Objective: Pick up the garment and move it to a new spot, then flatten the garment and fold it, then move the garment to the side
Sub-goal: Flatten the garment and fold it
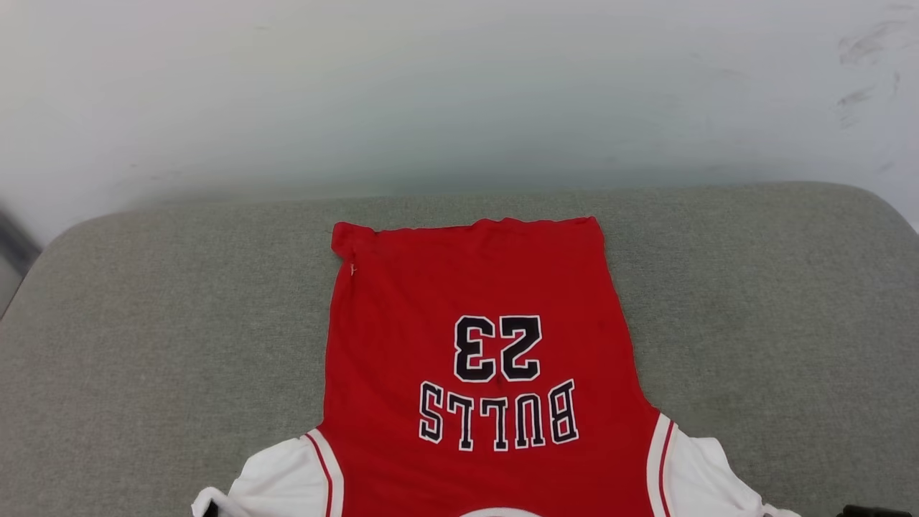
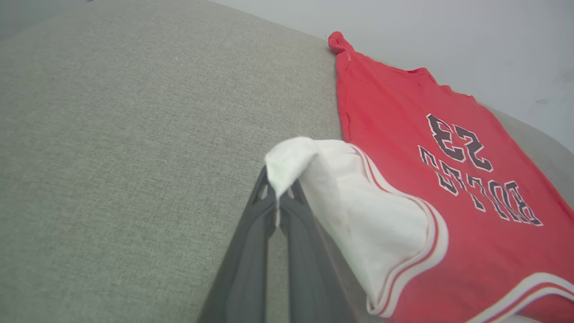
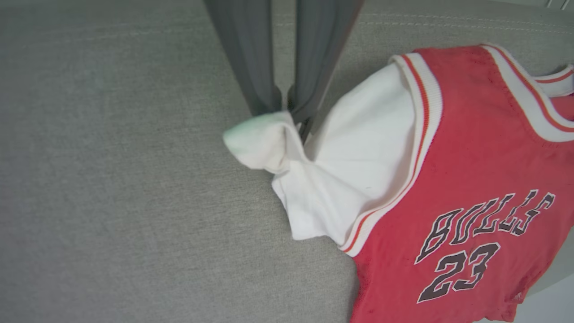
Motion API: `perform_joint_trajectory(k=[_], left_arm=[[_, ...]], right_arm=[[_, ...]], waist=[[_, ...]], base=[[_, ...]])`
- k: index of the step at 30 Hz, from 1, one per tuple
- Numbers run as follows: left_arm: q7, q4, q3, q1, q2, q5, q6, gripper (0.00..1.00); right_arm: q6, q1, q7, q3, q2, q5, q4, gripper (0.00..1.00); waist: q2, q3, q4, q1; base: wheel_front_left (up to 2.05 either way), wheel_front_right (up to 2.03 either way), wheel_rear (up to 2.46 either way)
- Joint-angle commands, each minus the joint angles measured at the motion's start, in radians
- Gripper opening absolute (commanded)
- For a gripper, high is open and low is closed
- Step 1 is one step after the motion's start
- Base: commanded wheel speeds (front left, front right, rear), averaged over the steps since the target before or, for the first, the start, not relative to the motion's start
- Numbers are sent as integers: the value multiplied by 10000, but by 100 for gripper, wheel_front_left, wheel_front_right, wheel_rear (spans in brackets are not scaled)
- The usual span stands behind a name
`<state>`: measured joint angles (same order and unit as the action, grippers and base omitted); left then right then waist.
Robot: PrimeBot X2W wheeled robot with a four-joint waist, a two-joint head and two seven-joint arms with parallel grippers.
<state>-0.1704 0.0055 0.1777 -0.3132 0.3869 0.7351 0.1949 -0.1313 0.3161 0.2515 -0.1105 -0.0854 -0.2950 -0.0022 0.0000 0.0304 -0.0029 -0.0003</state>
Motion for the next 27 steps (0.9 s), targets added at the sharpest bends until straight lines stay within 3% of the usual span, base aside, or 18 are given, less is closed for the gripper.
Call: perform_joint_trajectory(k=[1, 10, 16, 24, 27], left_arm=[[-48, -132, 45, 93, 33, -144, 78, 0], [-224, -802, 483, 741, -132, -734, 255, 0], [-413, -1221, 815, 1458, -387, -1061, 139, 0], [-673, -1608, 1348, 2595, -844, -1409, -302, 0], [-736, -1683, 1472, 2825, -960, -1484, -452, 0]], right_arm=[[9, -144, -112, 56, 72, 60, -104, 100], [7, -2011, -1230, -443, 174, -171, 75, 100], [7, -4504, -915, -519, -404, -827, 1405, 100], [7, -8690, 1544, -391, -1655, -982, 4438, 100], [7, -9560, 2303, -418, -1938, -879, 4940, 100]], waist=[[0, -40, 38, 3], [0, -624, 614, 3], [0, -1552, 1311, 3], [0, -3029, 2342, 3], [0, -3372, 2598, 3]], base=[[0, 0, 0], [0, 0, 0], [0, 0, 0], [0, 0, 0], [0, 0, 0]])
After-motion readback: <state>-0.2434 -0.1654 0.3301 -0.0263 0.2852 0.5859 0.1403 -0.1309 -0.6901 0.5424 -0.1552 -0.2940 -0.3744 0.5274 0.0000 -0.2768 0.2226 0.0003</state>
